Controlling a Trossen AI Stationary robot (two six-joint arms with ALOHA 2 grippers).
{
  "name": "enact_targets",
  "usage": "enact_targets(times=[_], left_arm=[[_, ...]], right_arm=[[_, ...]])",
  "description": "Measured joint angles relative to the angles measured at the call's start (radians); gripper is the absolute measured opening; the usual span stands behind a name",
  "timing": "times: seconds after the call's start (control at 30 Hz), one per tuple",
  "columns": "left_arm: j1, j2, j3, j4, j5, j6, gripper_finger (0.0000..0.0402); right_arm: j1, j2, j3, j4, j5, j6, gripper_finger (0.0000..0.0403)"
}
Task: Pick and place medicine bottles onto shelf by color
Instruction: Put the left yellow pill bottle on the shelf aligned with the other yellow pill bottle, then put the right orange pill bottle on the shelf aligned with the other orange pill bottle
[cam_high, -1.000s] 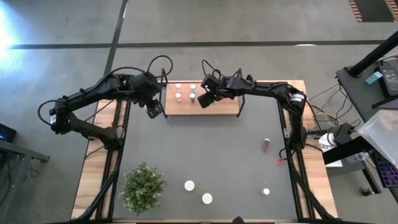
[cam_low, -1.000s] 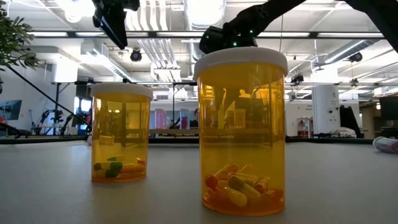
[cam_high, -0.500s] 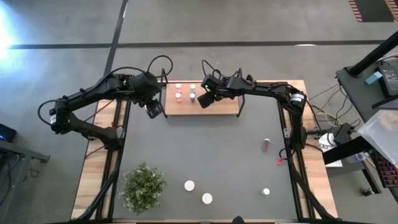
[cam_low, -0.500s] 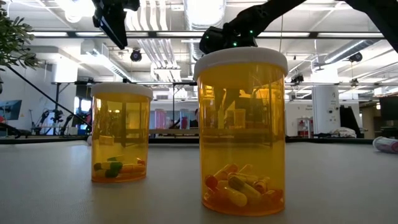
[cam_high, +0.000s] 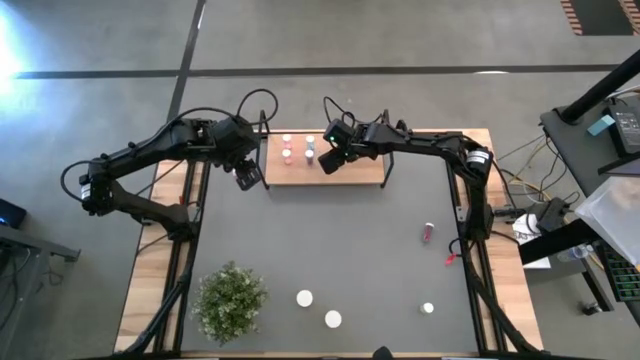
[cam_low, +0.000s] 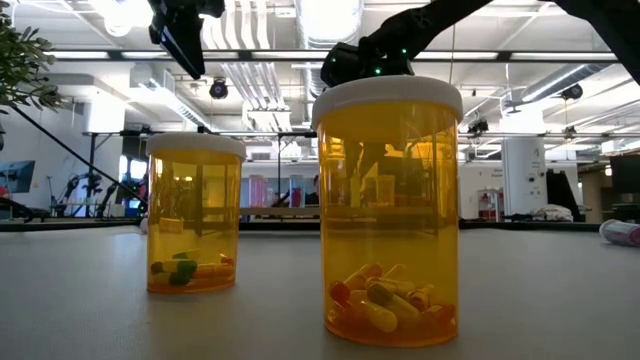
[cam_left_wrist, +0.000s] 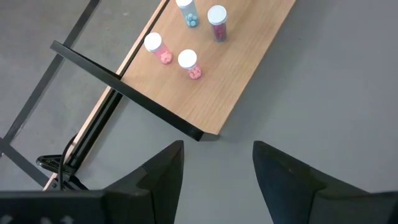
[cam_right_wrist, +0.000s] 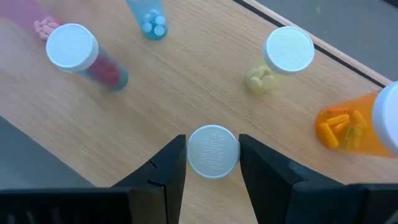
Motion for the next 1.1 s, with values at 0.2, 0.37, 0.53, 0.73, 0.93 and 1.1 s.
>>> enact_targets(times=[0.2, 0.37, 0.53, 0.73, 0.93, 1.1], left_arm=[[0.0, 0.0, 0.0, 0.0, 0.0, 0.0, 0.0176], [0.0, 0.0, 0.0, 0.0, 0.0, -0.001, 0.0176], [0.0, 0.0, 0.0, 0.0, 0.0, -0.001, 0.0176], [0.0, 0.0, 0.0, 0.0, 0.0, -0.001, 0.0176], [0.0, 0.0, 0.0, 0.0, 0.0, -0.001, 0.0176], [0.0, 0.0, 0.0, 0.0, 0.0, -0.001, 0.0176]], right_arm=[[0.0, 0.0, 0.0, 0.001, 0.001, -0.006, 0.0134], [0.0, 0.0, 0.0, 0.001, 0.001, -0.006, 0.0126], [0.0, 0.0, 0.0, 0.005, 0.002, -0.006, 0.0124], [0.0, 0.0, 0.0, 0.006, 0.002, -0.006, 0.0162], [0.0, -0.001, 0.001, 0.001, 0.001, -0.006, 0.0201], [0.0, -0.014, 0.06, -0.06, 0.004, -0.026, 0.0219]])
